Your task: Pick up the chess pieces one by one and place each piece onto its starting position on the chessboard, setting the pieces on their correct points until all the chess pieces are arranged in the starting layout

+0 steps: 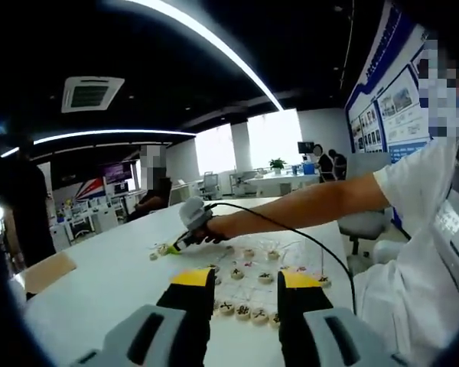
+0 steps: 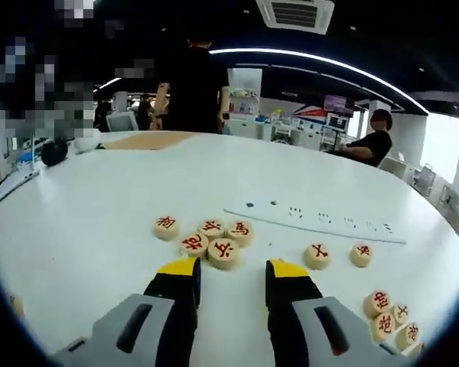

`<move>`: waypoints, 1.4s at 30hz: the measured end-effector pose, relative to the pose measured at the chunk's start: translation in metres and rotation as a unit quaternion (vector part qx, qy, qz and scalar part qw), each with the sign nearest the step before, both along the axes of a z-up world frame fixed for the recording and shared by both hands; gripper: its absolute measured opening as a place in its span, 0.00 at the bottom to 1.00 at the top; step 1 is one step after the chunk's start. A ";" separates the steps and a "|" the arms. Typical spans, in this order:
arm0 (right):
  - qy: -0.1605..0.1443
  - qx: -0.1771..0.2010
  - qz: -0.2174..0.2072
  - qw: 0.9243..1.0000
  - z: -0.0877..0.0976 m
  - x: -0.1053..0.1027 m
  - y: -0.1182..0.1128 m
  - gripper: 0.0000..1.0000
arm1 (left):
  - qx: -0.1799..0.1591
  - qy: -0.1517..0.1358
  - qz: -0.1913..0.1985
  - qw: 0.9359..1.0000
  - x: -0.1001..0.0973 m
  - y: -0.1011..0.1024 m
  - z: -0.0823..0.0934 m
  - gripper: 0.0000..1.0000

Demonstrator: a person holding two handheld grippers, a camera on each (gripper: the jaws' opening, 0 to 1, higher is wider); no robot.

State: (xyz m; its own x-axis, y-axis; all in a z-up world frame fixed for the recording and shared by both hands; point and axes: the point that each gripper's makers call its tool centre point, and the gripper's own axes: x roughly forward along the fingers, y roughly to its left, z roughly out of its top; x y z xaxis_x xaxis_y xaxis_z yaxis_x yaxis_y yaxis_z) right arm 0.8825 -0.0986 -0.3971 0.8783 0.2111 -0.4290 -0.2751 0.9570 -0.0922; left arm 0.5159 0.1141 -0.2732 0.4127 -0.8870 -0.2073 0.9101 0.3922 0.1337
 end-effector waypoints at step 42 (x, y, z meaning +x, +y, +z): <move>-0.001 0.042 0.184 0.982 0.045 -0.225 -0.020 0.18 | -0.005 0.018 -0.010 1.000 -0.004 -0.005 -0.002 0.34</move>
State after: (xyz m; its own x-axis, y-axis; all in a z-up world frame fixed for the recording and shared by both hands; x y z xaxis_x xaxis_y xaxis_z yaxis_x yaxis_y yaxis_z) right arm 0.6580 -0.1189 -0.3522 0.7372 0.5485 -0.3947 -0.6031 0.7975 -0.0182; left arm 0.5124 0.1091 -0.2751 0.3864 -0.8975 -0.2127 0.9223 0.3744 0.0961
